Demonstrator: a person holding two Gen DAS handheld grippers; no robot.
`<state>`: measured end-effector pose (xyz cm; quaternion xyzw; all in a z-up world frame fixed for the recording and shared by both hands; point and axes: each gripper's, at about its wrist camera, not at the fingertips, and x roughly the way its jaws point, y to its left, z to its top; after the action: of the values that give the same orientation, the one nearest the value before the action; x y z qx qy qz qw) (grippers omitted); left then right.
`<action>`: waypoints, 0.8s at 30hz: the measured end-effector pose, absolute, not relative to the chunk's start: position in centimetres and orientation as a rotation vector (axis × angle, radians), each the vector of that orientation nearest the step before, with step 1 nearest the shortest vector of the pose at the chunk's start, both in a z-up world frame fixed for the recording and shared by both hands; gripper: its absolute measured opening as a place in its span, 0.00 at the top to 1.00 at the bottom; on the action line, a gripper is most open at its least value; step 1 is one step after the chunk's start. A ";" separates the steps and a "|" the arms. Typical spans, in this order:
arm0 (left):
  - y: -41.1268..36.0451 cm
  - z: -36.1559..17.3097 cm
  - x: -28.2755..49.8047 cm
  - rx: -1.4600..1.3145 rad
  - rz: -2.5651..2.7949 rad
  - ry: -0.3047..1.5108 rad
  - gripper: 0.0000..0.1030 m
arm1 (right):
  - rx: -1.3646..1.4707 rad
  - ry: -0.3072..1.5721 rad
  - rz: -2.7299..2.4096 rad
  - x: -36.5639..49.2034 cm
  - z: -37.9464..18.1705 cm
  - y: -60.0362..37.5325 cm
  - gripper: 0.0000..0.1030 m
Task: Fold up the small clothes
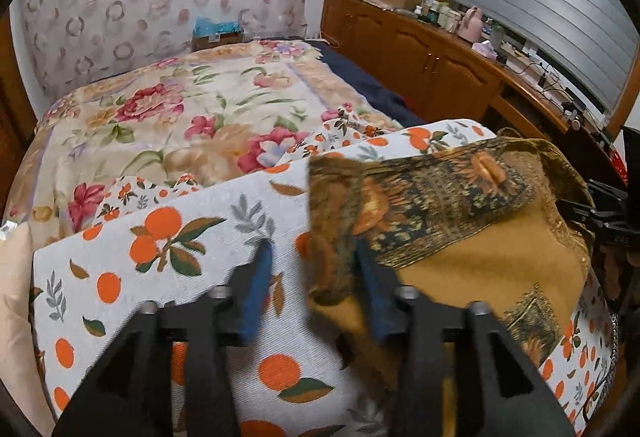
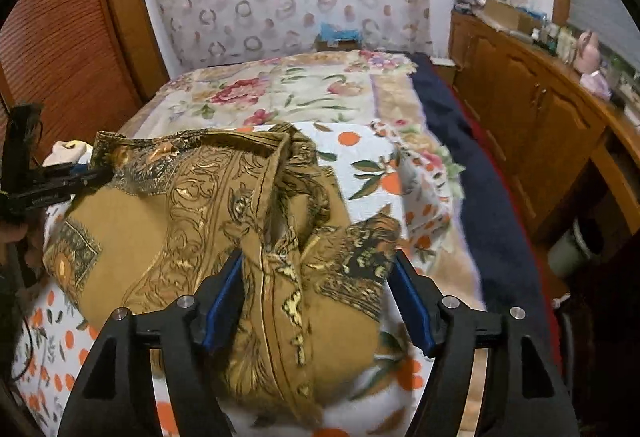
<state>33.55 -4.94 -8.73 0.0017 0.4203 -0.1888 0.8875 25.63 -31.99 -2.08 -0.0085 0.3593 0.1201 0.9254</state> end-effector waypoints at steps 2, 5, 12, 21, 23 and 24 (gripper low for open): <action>-4.6 -9.1 33.7 -0.017 -0.405 0.891 0.55 | -0.027 0.735 0.248 25.8 -2.2 -31.8 0.30; -4.7 -9.5 33.9 -0.029 -0.418 0.897 0.51 | 0.014 0.753 0.271 26.2 -2.7 -32.0 0.30; -6.1 -9.4 34.3 -0.024 -0.453 0.894 0.45 | 0.057 0.782 0.309 26.6 -2.9 -32.6 0.31; -6.2 -8.3 32.9 -0.079 -0.549 0.882 0.91 | -0.006 0.747 0.375 25.5 -2.3 -31.2 0.81; -5.6 -7.0 31.6 -0.102 -0.554 0.841 0.92 | -0.026 0.700 0.377 24.8 -1.3 -30.8 0.83; -5.2 -6.2 31.0 -0.114 -0.555 0.817 0.92 | -0.042 0.673 0.377 24.4 -0.6 -30.5 0.83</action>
<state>30.97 -5.21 -6.24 -0.0546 0.3921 -0.2664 0.8788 24.41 -30.50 -0.65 -0.0207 0.3282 0.1839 0.9263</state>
